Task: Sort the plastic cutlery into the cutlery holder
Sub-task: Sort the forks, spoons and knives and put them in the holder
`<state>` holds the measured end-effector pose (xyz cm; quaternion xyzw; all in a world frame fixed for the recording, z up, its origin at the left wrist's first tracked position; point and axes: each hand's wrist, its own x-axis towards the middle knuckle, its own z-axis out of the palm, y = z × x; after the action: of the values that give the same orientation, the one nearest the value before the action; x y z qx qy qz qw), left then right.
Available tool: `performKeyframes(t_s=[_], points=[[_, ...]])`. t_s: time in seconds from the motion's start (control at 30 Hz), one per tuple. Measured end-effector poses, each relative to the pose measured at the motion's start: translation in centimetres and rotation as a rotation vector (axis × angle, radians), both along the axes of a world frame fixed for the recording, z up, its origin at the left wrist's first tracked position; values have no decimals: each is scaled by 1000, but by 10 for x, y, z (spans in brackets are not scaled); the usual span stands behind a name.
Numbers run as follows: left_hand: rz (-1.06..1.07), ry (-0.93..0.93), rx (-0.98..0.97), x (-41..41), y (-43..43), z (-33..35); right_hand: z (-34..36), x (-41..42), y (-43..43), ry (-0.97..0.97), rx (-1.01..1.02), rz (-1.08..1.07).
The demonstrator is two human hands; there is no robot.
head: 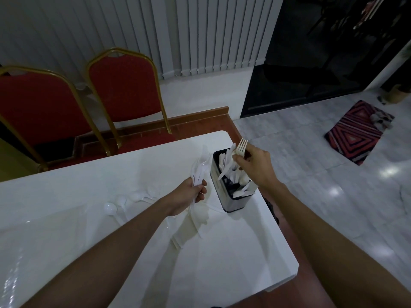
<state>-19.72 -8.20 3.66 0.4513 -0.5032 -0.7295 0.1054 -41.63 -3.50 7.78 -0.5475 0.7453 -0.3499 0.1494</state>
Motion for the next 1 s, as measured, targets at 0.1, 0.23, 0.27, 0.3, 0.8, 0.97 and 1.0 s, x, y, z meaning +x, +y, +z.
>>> performKeyframes(t_s=[0.1,0.23,0.27,0.3,0.8,0.97,1.0], points=[[36,-1,15,1,-2,-2,16,-8,-6,16,67,25],[55,-38,-29,1,-2,-1,25,-21,-13,54,117,35],[52,-52,-44,1,-1,-1,24,-21,-13,46,146,57],[53,-59,-50,0,-1,-1,23,-19,-12,47,167,75],[80,-40,-13,-7,5,0,2,-7,3,149,-153,24],[82,-20,-23,-10,6,1,-22,-8,10,212,29,145],[77,-16,-26,-10,6,1,-22,-8,12,207,89,173]])
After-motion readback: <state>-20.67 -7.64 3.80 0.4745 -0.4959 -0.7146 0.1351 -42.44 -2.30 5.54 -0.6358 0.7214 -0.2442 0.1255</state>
